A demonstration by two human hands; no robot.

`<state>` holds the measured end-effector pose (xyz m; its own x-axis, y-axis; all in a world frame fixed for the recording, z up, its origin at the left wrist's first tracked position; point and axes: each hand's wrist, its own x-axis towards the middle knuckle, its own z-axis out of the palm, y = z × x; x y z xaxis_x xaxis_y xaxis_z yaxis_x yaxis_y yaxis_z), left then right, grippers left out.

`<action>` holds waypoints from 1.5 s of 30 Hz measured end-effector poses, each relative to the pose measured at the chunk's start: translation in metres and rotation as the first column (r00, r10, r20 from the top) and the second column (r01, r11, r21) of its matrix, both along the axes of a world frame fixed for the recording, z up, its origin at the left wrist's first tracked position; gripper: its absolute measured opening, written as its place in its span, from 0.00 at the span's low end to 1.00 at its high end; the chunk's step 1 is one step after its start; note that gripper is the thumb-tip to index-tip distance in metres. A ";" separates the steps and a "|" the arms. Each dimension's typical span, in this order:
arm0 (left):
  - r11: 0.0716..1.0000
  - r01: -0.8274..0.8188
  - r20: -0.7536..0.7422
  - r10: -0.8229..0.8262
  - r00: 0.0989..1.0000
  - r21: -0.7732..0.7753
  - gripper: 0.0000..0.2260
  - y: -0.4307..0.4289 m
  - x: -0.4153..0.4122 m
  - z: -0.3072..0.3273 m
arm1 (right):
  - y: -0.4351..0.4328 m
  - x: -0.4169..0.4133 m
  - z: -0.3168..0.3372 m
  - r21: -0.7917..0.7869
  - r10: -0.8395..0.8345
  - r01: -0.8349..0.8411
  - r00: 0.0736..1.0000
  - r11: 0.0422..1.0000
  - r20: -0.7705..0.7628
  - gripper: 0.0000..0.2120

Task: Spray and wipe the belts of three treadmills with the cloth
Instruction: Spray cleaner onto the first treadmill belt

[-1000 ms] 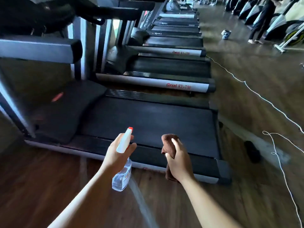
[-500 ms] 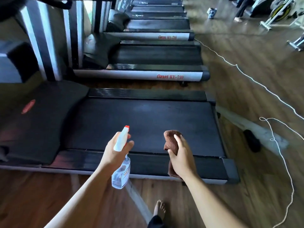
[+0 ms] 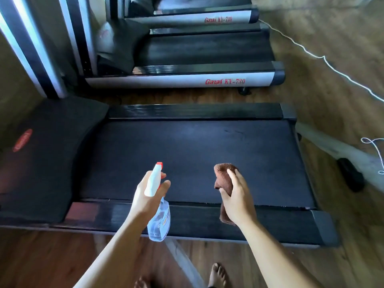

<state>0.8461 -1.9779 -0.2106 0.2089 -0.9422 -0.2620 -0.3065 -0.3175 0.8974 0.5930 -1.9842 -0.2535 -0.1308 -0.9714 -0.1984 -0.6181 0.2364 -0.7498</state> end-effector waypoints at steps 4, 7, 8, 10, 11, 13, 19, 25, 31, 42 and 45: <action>0.999 -0.033 -0.013 0.033 0.999 0.001 0.11 -0.022 0.018 -0.033 | -0.021 0.016 -0.035 0.015 -0.030 0.030 1.000 0.999 0.009 0.30; 0.998 -0.054 -0.025 0.053 0.998 -0.016 0.10 -0.035 0.038 -0.066 | -0.037 0.033 -0.071 0.009 -0.029 0.029 1.000 1.000 0.006 0.30; 0.998 -0.059 -0.024 0.059 0.998 -0.021 0.10 -0.039 0.046 -0.079 | -0.042 0.040 -0.084 0.013 -0.029 0.029 1.000 1.000 0.005 0.30; 0.997 -0.078 -0.035 0.077 0.996 -0.024 0.09 -0.044 0.063 -0.109 | -0.051 0.056 -0.114 0.016 -0.033 0.033 0.999 0.999 0.001 0.30; 0.995 -0.101 -0.050 0.100 0.994 -0.019 0.08 -0.047 0.072 -0.124 | -0.055 0.065 -0.130 0.014 -0.035 0.036 0.999 0.999 -0.003 0.30; 0.990 -0.139 -0.076 0.138 0.987 -0.014 0.06 -0.054 0.089 -0.154 | -0.063 0.083 -0.163 0.004 -0.042 0.042 0.999 0.999 -0.009 0.30; 0.983 -0.178 -0.087 0.173 0.981 -0.053 0.01 -0.075 0.136 -0.238 | -0.087 0.143 -0.261 -0.010 -0.027 0.027 1.000 1.000 -0.003 0.30; 0.971 -0.228 -0.078 0.223 0.972 -0.071 0.03 -0.091 0.178 -0.309 | -0.105 0.199 -0.341 -0.044 0.055 -0.055 0.998 0.998 0.010 0.30; 0.942 -0.327 -0.083 0.321 0.944 -0.077 0.05 -0.102 0.218 -0.365 | -0.121 0.251 -0.403 -0.103 0.176 -0.174 0.984 0.979 0.012 0.31; 0.867 -0.440 -0.160 0.412 0.897 -0.232 0.04 -0.085 0.277 -0.397 | -0.110 0.297 -0.478 -0.161 0.316 -0.332 0.942 0.930 -0.115 0.30; 0.859 -0.448 -0.145 0.424 0.894 -0.249 0.03 -0.073 0.288 -0.400 | -0.109 0.298 -0.484 -0.163 0.321 -0.349 0.930 0.923 -0.177 0.30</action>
<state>1.1338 -2.0509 -0.6104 0.6036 -0.7959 -0.0467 -0.1148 -0.1448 0.9828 0.8912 -2.0936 -0.7376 0.1956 -0.9806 -0.0108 -0.7407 -0.1405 -0.6570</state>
